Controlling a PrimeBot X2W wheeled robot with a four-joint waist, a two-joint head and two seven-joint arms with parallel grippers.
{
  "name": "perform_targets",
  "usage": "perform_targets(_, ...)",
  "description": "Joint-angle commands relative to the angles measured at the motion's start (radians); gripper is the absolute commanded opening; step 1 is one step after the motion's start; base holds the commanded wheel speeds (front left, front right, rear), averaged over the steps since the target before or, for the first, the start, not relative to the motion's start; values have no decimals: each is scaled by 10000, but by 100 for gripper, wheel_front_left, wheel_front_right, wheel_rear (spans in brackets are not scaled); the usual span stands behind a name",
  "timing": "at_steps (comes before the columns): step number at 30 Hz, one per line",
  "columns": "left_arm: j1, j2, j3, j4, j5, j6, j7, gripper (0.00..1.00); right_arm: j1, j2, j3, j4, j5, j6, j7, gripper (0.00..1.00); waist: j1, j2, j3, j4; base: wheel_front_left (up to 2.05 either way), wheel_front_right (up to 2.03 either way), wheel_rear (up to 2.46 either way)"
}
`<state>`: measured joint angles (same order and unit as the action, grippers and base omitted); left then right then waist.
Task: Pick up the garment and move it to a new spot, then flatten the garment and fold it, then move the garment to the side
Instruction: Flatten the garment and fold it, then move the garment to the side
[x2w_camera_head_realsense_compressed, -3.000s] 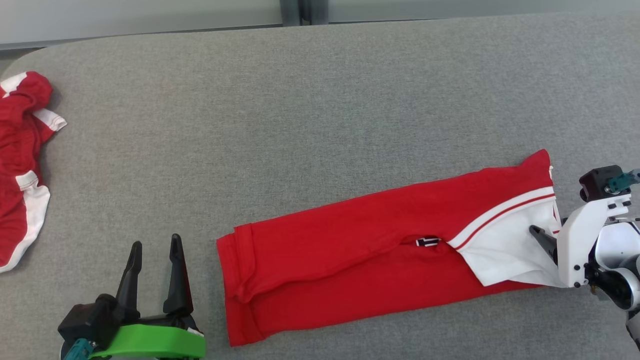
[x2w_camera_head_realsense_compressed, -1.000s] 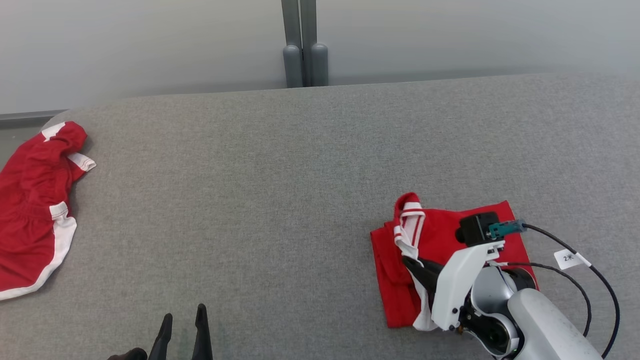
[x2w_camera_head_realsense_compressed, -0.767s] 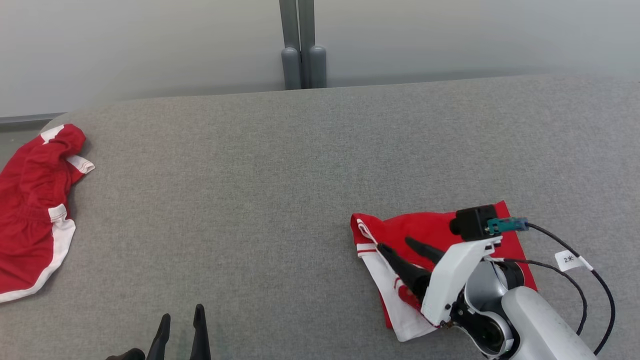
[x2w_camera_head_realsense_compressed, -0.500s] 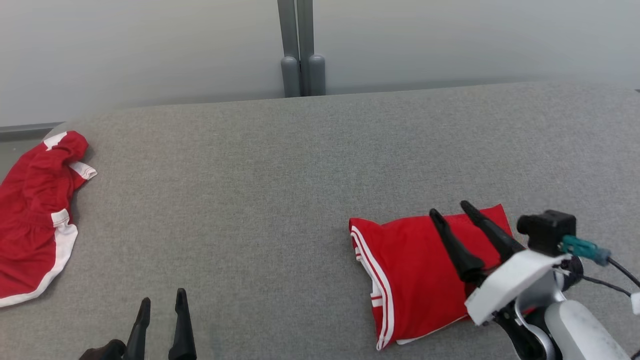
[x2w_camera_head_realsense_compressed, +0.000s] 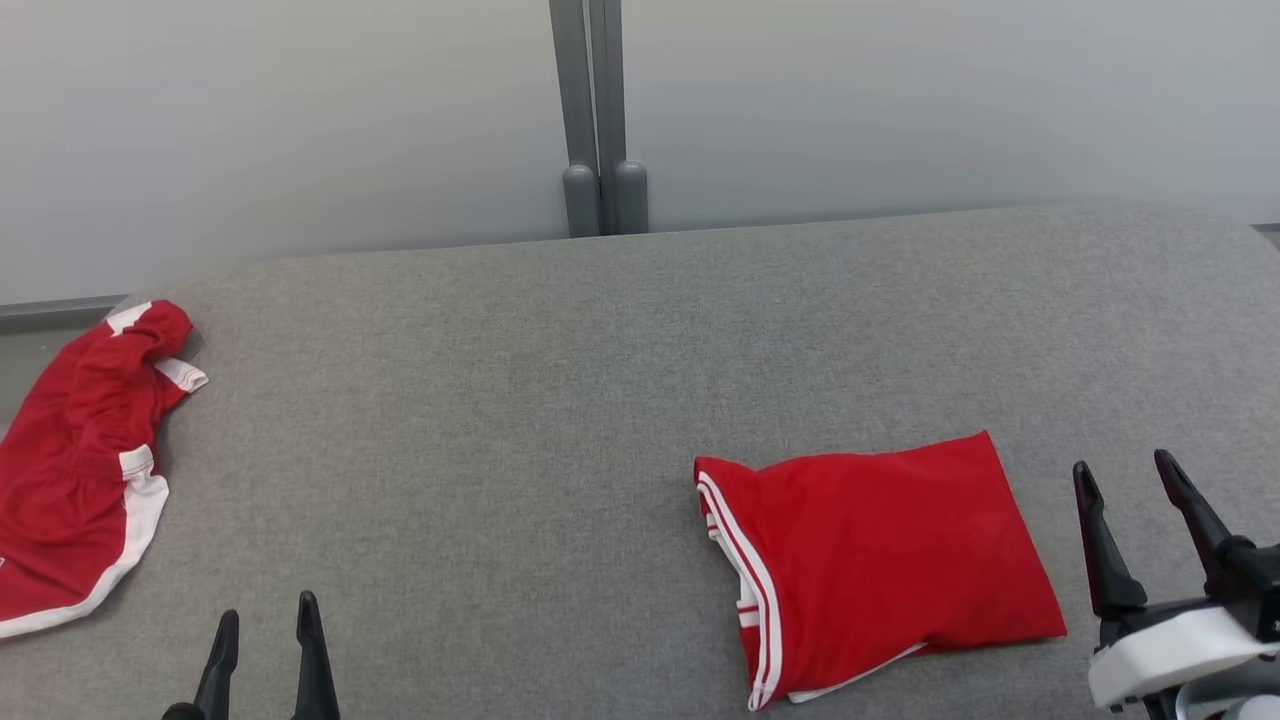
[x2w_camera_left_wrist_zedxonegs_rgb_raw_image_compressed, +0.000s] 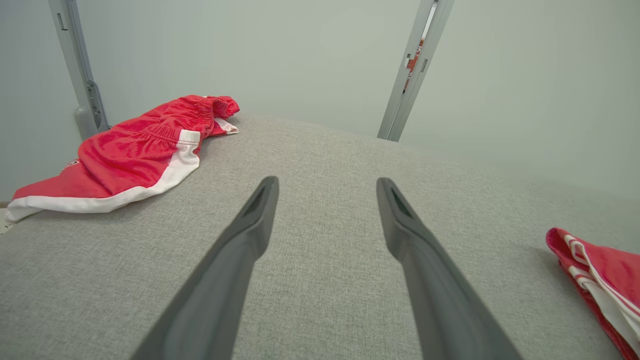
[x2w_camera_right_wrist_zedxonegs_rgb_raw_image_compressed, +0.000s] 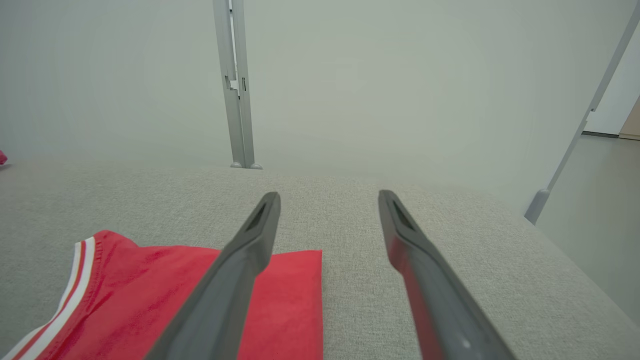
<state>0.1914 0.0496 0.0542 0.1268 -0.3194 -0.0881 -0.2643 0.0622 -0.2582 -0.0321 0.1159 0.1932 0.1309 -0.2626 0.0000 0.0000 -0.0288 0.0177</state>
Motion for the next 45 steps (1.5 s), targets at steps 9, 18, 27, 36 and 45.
perform_targets(9,288,25,201,45,448,-160,-3,100,769,658,-422,-51,-555,-2,-32,100,0,0,-272,10,0,0,0)
perform_targets(18,135,25,247,-6,596,-253,-3,100,678,828,-459,-10,-569,-2,-33,100,0,0,-241,-43,0,0,0)
perform_targets(27,82,25,163,20,745,-348,-3,100,599,863,-459,-2,-496,-2,-34,100,0,0,-187,-72,0,0,0)
perform_targets(36,123,24,115,25,772,-372,-3,100,559,891,-504,45,-380,-2,-34,100,0,0,-163,-96,0,0,0)
perform_targets(45,-1,24,64,-16,698,-384,-3,100,37,654,-188,540,127,-2,-34,100,0,0,-4,-99,0,0,0)
